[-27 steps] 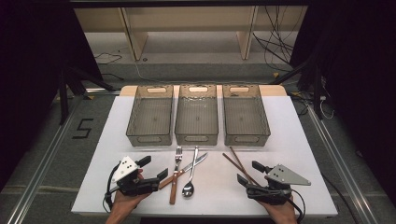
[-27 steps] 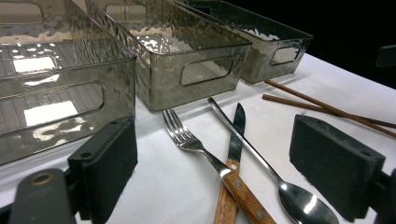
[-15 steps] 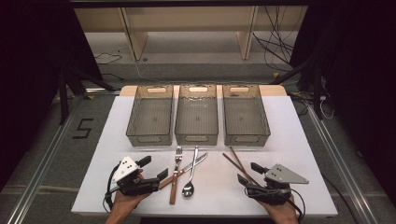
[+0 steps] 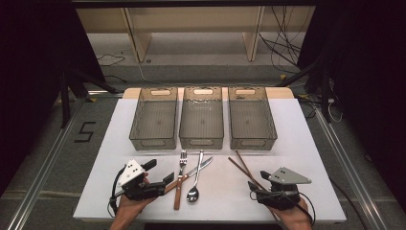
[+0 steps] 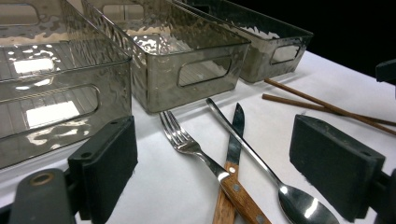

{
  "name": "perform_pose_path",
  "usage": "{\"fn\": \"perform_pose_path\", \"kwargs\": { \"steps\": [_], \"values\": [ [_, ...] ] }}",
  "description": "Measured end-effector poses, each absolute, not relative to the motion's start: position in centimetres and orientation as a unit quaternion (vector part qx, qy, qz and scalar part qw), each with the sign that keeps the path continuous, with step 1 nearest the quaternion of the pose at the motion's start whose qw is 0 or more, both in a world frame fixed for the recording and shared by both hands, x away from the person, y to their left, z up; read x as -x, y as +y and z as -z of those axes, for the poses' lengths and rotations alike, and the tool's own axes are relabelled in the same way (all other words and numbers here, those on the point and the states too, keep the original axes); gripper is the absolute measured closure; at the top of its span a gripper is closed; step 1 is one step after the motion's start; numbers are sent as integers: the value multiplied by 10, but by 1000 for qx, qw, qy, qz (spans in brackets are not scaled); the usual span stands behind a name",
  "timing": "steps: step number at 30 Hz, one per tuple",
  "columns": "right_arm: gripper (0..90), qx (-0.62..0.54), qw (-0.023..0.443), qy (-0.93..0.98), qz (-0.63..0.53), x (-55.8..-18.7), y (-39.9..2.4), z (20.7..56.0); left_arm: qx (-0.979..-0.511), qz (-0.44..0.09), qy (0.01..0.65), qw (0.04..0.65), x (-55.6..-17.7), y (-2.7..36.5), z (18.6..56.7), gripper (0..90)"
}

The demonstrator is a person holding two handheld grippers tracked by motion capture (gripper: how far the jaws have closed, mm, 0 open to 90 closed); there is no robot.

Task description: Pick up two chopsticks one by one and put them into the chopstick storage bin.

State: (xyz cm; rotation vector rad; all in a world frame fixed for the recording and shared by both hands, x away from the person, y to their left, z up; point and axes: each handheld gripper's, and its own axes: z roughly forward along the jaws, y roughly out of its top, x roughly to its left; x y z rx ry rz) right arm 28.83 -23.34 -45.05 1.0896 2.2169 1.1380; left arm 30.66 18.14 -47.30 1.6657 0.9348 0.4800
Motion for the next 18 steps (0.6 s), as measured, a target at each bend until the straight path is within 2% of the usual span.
{"fn": "perform_pose_path", "kwargs": {
  "steps": [18],
  "values": [
    [658, -424, 176, 833, -310, -299, -230, 473, -706, -202, 390, 555, -305, 182, 473, 150]
  ]
}}
